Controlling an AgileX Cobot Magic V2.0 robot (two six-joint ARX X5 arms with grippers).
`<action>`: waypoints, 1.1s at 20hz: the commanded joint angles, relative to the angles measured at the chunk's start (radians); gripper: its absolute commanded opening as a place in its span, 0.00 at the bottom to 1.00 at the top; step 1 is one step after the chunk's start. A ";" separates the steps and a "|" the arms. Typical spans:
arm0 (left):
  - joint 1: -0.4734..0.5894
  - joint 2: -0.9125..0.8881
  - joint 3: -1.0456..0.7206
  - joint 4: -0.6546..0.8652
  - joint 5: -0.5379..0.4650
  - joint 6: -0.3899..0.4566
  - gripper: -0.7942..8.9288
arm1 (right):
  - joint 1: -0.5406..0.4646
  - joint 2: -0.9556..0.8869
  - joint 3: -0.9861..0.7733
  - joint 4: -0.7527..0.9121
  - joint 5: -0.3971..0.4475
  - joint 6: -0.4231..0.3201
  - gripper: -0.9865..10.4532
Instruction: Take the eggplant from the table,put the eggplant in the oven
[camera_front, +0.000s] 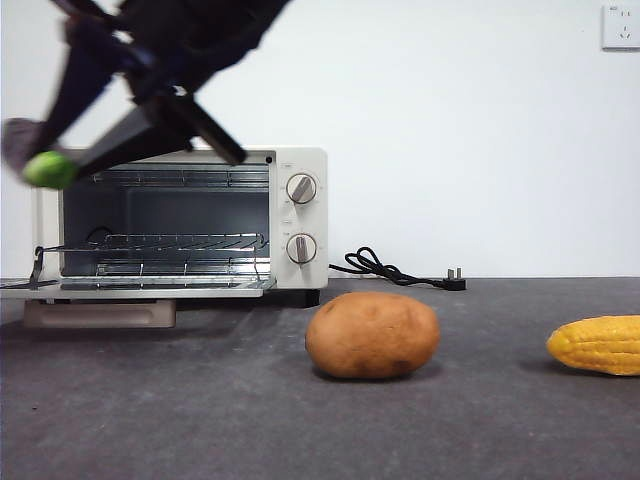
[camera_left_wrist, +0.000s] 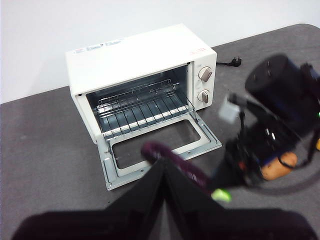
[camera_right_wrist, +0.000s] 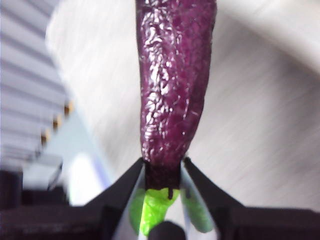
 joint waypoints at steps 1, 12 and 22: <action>-0.006 -0.005 -0.007 0.004 0.001 0.010 0.08 | -0.045 0.018 0.013 0.037 -0.023 0.058 0.08; -0.006 -0.005 -0.007 -0.011 0.002 0.008 0.08 | -0.224 0.162 0.020 0.330 -0.155 0.358 0.08; -0.006 -0.005 -0.008 -0.027 0.001 0.008 0.08 | -0.243 0.434 0.392 0.335 -0.150 0.572 0.08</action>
